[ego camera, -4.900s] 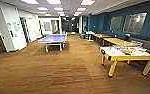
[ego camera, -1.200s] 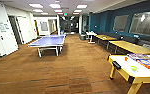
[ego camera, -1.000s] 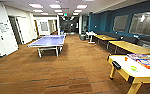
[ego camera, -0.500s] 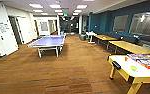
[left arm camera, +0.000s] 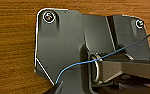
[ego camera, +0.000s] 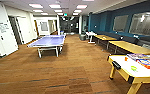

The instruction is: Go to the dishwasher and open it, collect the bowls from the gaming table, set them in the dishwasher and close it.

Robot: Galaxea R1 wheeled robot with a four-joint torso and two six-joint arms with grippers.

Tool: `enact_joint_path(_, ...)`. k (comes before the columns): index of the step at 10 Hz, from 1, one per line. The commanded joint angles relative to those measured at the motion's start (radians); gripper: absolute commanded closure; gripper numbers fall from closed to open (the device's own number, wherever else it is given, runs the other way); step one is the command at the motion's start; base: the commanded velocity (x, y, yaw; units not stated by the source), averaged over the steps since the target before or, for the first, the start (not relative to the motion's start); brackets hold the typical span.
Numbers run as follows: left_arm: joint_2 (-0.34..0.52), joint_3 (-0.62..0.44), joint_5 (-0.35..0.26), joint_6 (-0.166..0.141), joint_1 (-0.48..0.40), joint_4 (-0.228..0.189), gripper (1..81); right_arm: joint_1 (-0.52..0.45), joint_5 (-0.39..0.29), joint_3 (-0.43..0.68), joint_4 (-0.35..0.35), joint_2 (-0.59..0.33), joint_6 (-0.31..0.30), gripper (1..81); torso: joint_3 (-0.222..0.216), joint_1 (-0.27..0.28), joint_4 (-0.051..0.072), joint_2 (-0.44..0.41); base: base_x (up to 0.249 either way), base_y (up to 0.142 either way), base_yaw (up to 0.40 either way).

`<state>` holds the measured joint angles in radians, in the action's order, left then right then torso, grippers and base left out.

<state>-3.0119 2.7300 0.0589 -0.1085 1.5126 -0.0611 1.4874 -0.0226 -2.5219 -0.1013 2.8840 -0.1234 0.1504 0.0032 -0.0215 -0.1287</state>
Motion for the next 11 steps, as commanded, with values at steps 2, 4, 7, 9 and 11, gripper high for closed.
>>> enact_joint_path(2, 0.001, -0.003, -0.053, 0.007, -0.047, -0.006, 1.0, -0.054, -0.051, 0.003, 0.005, -0.006, -0.001, 1.0, 0.000, 0.000, 0.000, 0.000, 0.000, 0.000, -0.338)
enact_joint_path(4, -0.001, -0.003, -0.053, 0.010, -0.048, -0.009, 1.0, -0.051, -0.051, -0.001, 0.002, -0.001, 0.001, 1.0, 0.000, 0.000, 0.000, 0.000, 0.000, 0.000, -0.395)
enact_joint_path(7, -0.001, 0.001, -0.053, 0.009, -0.053, -0.009, 1.0, -0.049, -0.050, -0.001, 0.002, 0.000, 0.005, 1.0, 0.000, 0.000, 0.000, 0.000, 0.000, 0.000, -0.400)
enact_joint_path(9, -0.001, 0.002, -0.054, 0.009, -0.053, -0.008, 1.0, -0.048, -0.050, -0.004, 0.003, 0.003, 0.008, 1.0, 0.000, -0.001, 0.000, 0.000, 0.000, 0.000, -0.400)
enact_joint_path(11, -0.001, 0.002, -0.054, 0.009, -0.054, -0.008, 1.0, -0.048, -0.050, -0.024, 0.008, 0.010, 0.008, 1.0, 0.000, -0.001, 0.000, 0.000, 0.000, 0.000, -0.400)
